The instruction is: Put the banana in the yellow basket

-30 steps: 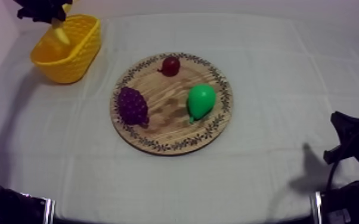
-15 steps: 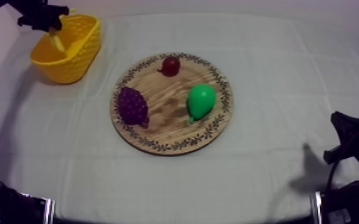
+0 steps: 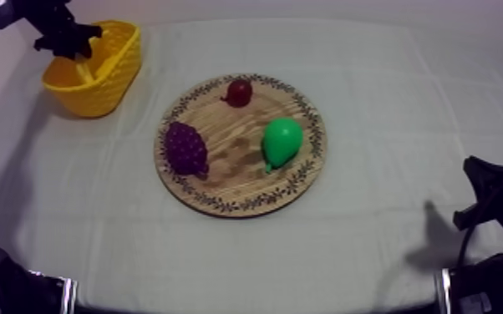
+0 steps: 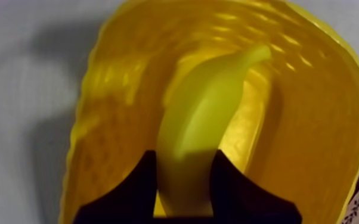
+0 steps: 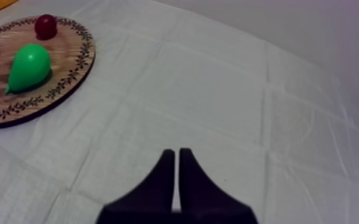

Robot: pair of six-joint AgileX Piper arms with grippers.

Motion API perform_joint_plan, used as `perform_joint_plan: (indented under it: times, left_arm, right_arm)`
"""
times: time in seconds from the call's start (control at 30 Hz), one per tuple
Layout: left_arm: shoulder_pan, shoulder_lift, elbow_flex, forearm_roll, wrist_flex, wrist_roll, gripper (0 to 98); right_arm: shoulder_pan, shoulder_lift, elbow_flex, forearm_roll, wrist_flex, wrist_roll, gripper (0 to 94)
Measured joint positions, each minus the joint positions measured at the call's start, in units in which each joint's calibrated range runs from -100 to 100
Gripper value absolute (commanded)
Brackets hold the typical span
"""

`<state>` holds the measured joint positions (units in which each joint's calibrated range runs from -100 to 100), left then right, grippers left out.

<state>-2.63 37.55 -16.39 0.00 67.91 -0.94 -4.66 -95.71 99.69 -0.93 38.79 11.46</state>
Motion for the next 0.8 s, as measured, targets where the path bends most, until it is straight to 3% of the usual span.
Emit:
perform_joint_plan:
  times: [0.8]
  left_arm:
    - [0.1, 1.8, 1.7, 1.76, -2.5, -1.2, 35.7]
  right_arm:
    - [0.0, 0.0, 0.0, 0.0, 0.0, 0.0, 0.3]
